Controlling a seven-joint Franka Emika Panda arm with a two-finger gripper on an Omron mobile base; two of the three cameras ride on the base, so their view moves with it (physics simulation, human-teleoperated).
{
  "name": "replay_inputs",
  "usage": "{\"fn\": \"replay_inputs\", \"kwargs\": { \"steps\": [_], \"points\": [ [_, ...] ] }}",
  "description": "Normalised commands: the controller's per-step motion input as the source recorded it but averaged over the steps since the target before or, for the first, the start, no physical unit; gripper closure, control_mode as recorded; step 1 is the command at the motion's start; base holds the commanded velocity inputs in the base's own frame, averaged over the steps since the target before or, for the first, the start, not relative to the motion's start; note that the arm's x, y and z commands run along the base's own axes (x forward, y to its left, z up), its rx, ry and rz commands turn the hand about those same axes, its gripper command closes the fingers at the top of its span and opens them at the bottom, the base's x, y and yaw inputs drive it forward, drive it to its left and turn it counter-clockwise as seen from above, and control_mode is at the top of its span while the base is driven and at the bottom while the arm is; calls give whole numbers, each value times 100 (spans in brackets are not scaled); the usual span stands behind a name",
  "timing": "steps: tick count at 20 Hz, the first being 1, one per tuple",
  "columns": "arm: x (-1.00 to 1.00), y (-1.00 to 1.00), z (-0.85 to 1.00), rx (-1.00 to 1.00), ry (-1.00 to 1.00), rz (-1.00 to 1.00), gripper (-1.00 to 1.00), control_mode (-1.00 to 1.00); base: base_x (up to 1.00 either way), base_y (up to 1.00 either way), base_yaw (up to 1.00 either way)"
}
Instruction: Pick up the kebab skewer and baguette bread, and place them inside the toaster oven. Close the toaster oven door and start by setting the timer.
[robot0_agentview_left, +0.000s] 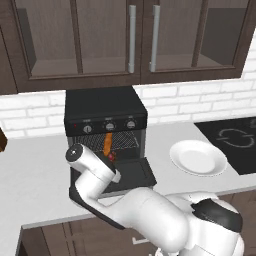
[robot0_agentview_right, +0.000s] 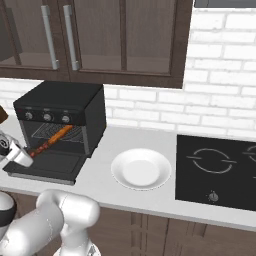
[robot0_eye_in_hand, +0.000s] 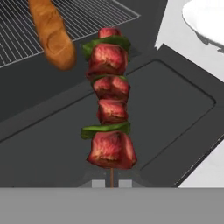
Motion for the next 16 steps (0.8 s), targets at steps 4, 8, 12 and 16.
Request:
{"fn": "replay_inputs", "kwargs": {
  "steps": [4,8,12,16],
  "points": [
    [37,21,-17,0,0,0,100,-100,0,0,0],
    [2,32,-39,0,0,0,100,-100,0,0,0],
    [1,19,-25,0,0,0,100,-100,0,0,0],
    [4,0,-2,0,0,0,100,-100,0,0,0]
  ]
}}
